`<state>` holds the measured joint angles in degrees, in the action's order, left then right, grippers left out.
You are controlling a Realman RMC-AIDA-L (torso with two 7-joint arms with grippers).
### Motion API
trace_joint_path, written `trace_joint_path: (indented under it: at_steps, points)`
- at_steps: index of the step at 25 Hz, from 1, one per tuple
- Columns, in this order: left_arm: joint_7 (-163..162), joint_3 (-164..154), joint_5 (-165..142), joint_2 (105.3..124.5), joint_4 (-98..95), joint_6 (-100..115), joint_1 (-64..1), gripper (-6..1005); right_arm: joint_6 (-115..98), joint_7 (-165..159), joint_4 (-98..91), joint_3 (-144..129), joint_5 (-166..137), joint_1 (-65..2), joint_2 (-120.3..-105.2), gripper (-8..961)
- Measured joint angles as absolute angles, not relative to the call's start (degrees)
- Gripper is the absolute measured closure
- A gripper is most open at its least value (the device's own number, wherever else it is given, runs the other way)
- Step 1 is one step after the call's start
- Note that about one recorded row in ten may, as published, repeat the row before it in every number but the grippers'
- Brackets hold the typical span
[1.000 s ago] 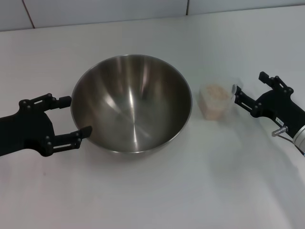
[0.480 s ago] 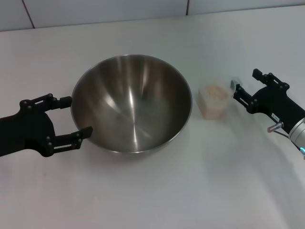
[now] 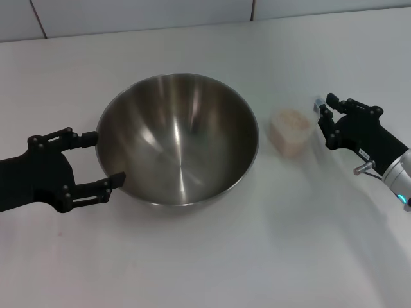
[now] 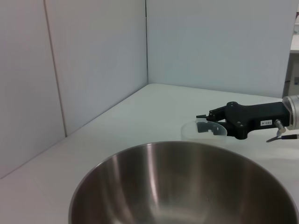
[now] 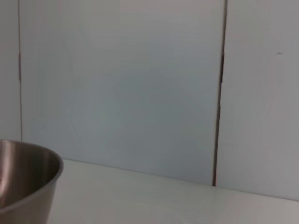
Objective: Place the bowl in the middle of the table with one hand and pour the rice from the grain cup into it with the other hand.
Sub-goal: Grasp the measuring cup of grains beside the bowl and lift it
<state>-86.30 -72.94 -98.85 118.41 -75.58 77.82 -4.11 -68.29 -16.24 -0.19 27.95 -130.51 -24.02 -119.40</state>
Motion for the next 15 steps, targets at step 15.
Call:
trace_joint_path:
  at_steps: [15]
  points:
    - [-87.42,-72.43,-99.11,118.29,-75.62,78.05,-5.60,165,-68.70,-15.31,0.79,27.98,-130.04,-23.61,-119.38,948]
